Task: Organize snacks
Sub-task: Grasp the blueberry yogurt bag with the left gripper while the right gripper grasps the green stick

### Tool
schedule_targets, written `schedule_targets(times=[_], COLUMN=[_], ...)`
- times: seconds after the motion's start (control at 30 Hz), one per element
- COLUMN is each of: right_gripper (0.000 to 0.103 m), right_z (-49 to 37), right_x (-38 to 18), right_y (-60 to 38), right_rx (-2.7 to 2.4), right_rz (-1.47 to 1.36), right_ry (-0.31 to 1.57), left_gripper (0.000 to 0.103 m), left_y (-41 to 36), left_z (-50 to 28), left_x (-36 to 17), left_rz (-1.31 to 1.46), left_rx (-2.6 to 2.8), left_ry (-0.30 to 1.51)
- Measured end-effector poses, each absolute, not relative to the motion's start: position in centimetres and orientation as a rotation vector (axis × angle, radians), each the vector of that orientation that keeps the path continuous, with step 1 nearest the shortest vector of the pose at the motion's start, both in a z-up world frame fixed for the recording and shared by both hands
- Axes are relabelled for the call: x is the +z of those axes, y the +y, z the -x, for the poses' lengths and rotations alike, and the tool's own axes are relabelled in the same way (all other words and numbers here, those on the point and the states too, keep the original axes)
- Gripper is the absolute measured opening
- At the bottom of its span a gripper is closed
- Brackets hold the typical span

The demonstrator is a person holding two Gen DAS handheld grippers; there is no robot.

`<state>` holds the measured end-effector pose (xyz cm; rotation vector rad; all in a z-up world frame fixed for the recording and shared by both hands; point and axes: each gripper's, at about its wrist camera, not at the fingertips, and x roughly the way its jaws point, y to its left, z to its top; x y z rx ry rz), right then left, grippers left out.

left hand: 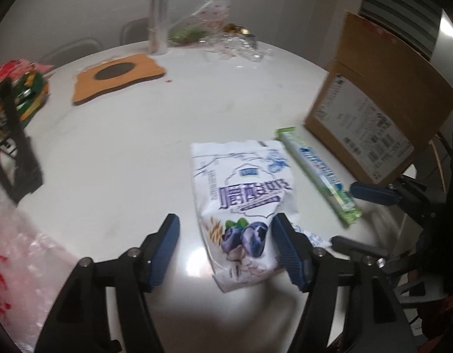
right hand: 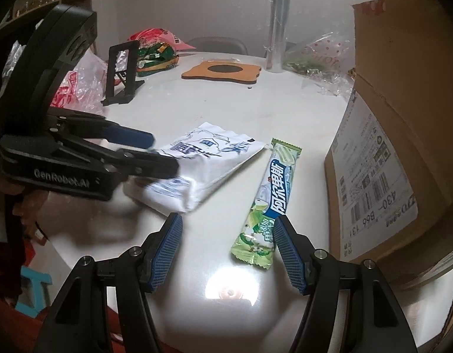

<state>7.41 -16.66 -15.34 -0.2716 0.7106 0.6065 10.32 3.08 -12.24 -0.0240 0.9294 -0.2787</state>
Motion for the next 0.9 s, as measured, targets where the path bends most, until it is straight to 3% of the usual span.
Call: schedule_targets(times=[0.27, 0.37, 0.47, 0.9], right_gripper=[0.061, 0.061, 0.058, 0.049], right_z=[-7.7, -8.0, -8.7, -10.0], right_x=[-15.6, -15.6, -15.7, -15.9], right_y=[-16.0, -15.7, -15.9, -15.9], right_rx=[0.574, 0.546, 0.518, 0.393], right_rz=[0.286, 0.292, 0.262, 0.234], right_ry=[0.696, 0.686, 0.699, 0.681], left_gripper=[0.069, 0.081, 0.084, 0.084], left_y=[4.0, 2.5, 1.3, 1.0], left_z=[-10.6, -10.8, -11.6, -13.0], left_x=[-12.0, -12.0, -12.6, -13.4], left_rz=[0.033, 0.019, -0.017, -0.019], left_rx=[-0.202, -0.257, -0.256, -0.255], left_ry=[0.928, 0.926, 0.95, 0.963])
